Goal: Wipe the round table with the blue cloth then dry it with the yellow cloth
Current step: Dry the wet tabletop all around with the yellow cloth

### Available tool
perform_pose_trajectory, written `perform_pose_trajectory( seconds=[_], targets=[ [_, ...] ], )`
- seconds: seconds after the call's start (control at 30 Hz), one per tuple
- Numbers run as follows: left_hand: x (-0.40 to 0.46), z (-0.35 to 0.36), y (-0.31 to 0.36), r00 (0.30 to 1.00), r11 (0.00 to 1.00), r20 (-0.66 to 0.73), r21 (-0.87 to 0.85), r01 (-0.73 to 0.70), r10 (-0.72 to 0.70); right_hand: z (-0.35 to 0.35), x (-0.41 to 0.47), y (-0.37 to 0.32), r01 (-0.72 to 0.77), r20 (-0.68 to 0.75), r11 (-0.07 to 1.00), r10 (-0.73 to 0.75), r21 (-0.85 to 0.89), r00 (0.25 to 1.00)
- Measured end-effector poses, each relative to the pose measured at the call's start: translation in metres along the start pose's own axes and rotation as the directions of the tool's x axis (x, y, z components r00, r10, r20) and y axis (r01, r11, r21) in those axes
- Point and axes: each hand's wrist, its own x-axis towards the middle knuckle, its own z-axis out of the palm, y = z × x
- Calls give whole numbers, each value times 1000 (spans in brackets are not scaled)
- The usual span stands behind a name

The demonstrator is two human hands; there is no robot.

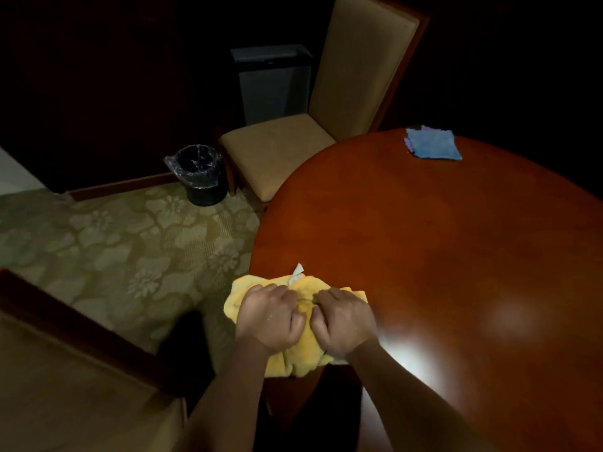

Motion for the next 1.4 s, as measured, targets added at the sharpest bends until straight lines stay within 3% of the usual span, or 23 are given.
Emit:
perform_pose_trajectory(
  seconds=[0.33, 0.5, 0.7, 0.93, 1.2, 1.4],
  targets=[
    [58, 0, -20, 998, 997, -27, -59, 52, -54, 9, 67, 24, 50, -5, 999, -50, 14, 999],
    [103, 5, -39, 999, 998, -35, -53, 26, -28, 16, 106, 35, -11, -34, 999, 12, 31, 999],
    [179, 14, -67, 997, 998, -55, -28, -63, 61, 26, 167, 54, -91, -132, 996, 92, 8, 987],
    [242, 18, -85, 983, 984, -53, -43, -175, 173, 29, 216, 74, -185, -151, 983, 181, -9, 972],
    [221, 9, -76, 988, 988, -31, -5, -151, 151, 19, 204, 63, -226, -90, 974, 224, -9, 970],
    [148, -1, -56, 985, 986, 32, 7, -168, 167, 6, 134, 31, -234, -12, 971, 235, 42, 972]
  ],
)
